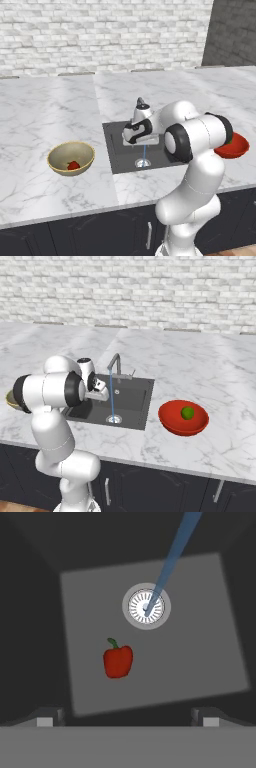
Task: Pick the bell peppers from the sink and place them in one bowl. Place the lime in the other bowl. Then turn off the sink faucet.
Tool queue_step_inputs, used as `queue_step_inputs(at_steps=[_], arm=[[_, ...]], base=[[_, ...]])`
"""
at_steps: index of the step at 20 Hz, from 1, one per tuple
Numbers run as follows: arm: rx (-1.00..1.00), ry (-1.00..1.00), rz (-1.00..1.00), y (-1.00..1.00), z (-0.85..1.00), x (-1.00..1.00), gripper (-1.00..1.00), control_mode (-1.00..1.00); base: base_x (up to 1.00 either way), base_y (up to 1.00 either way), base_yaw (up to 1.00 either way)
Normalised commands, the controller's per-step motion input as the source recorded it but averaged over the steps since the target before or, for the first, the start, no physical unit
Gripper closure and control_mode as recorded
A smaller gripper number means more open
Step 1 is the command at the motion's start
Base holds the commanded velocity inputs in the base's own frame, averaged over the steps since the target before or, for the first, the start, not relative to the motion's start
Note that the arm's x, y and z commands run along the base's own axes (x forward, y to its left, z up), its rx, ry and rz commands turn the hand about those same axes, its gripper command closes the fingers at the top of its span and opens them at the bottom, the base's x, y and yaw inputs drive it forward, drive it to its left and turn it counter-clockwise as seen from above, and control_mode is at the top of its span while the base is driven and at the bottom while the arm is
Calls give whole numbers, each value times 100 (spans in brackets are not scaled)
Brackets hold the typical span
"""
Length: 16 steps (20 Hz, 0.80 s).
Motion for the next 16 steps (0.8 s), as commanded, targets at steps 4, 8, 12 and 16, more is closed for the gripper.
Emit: queue_step_inputs(at_steps=[4, 8, 12, 16], arm=[[0, 0, 0, 0, -3, 1, -100, -100], [0, 0, 1, 0, -1, 1, -100, -100], [0, 0, 4, 0, 0, 0, -100, -100], [1, 0, 8, 0, 0, 0, -100, -100]], base=[[0, 0, 0], [0, 0, 0], [0, 0, 0], [0, 0, 0]])
